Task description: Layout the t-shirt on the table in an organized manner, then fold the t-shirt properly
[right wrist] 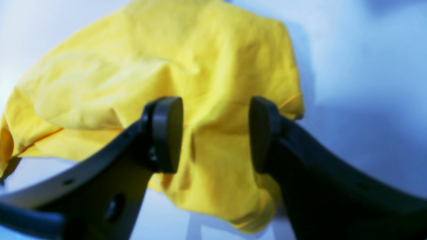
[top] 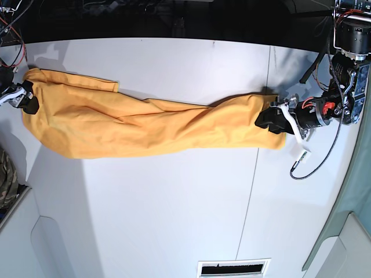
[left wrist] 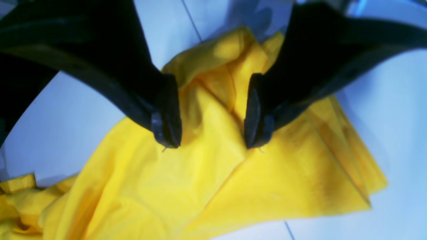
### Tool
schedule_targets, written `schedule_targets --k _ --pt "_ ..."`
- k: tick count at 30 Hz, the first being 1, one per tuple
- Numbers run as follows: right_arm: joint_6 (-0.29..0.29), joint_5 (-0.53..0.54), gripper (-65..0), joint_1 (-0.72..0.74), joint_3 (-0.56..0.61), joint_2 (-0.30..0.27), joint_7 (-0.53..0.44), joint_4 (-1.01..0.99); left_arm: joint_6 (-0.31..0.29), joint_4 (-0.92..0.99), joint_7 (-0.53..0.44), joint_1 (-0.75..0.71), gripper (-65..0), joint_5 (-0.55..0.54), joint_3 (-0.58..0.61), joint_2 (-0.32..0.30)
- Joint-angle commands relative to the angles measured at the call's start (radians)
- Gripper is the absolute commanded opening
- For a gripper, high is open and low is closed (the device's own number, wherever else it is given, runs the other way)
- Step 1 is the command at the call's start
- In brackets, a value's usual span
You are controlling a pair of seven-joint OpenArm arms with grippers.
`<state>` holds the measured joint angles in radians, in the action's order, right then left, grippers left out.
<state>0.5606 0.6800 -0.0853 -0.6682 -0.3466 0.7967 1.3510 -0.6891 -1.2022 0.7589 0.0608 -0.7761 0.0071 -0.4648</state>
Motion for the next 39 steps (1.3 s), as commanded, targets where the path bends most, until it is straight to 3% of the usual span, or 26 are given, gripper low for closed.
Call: schedule_targets --k 1,6,14,19,22,25,27,30,35,39 --pt "0.004 0.016 -33.6 0.013 -0.006 -0.019 -0.021 0.018 -0.009 -0.016 -0.014 0.016 -35.0 -0.021 -0.006 -0.011" --pt "0.004 0.000 -33.6 0.040 -0.006 -0.019 -0.059 0.017 -0.009 -0.016 -0.005 0.017 -65.0 -0.060 -0.002 -0.010" --pt "-0.093 -0.192 -33.6 0.196 -0.006 -0.024 -0.135 -0.018 -0.009 -0.045 0.033 0.017 -65.0 -0.173 0.002 -0.053" --pt "-0.084 -0.206 -33.6 0.347 0.051 -0.043 -0.152 -0.225 -0.009 -0.094 0.061 0.017 -65.0 -0.182 0.002 -0.076" --pt "-0.040 -0.218 -33.6 0.410 0.157 -0.043 -0.153 -0.357 -0.009 -0.098 0.061 0.017 -65.0 -0.187 0.002 -0.075" --pt "-0.043 -0.255 -33.8 0.410 0.284 -0.043 -0.154 -0.418 -0.009 -0.098 0.061 0.017 -65.0 -0.185 0.002 -0.076" --pt "-0.068 -0.263 -40.1 0.406 0.344 -0.039 -0.158 -0.423 -0.009 -0.098 0.061 0.020 -65.0 -0.184 0.002 -0.076" --pt "-0.061 -0.276 -65.0 0.413 0.389 -0.035 -0.176 -0.420 -0.009 -0.098 0.061 0.031 -65.0 -0.185 0.002 -0.080" --pt "-0.059 -0.270 -65.0 0.417 0.373 -0.035 -0.187 -0.322 -0.009 -0.098 0.062 0.083 -65.0 -0.217 0.002 -0.124" --pt "-0.059 -0.261 -65.0 0.414 0.312 -0.036 -0.146 -0.145 -0.009 -0.108 0.110 0.154 -65.0 -0.319 0.002 -0.184"
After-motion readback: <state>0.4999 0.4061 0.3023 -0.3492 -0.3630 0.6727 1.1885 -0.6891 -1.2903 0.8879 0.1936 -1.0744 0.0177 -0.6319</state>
